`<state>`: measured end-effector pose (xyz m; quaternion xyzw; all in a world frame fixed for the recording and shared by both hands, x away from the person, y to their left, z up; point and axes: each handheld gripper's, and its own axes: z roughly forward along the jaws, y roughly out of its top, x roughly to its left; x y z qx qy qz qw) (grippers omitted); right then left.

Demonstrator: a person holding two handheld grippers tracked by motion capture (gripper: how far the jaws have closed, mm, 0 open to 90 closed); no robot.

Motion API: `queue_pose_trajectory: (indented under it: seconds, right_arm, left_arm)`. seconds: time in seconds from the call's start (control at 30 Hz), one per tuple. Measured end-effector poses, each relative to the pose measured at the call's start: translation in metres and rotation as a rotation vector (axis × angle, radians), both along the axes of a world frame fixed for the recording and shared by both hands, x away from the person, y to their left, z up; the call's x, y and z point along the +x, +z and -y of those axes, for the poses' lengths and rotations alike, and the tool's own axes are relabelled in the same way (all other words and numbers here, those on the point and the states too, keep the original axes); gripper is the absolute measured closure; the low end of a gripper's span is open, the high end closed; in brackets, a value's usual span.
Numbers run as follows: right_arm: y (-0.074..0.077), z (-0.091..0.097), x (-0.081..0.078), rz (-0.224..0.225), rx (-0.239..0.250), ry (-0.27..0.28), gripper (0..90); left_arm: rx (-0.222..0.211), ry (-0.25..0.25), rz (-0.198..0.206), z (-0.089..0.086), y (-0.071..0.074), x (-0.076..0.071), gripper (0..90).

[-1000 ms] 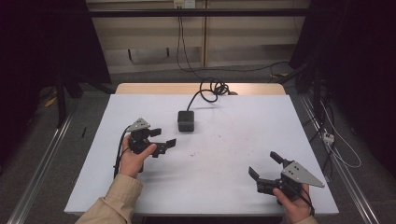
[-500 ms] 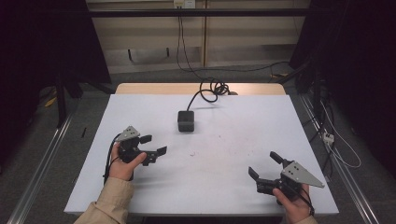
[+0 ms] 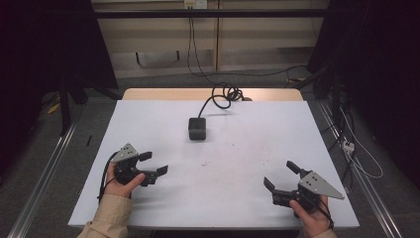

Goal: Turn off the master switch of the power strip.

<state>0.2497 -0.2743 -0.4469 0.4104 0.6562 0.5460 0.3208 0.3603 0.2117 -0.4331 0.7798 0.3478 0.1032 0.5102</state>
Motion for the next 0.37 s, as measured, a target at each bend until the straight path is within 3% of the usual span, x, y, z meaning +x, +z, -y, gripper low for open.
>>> queue_pose_trajectory:
  seconds: [0.37]
  right_arm:
    - [-0.0014, -0.0002, 0.0016, -0.005, -0.005, -0.002, 3.8]
  left_arm:
    - [0.019, 0.009, -0.001, -0.0102, -0.0059, -0.0107, 9.7]
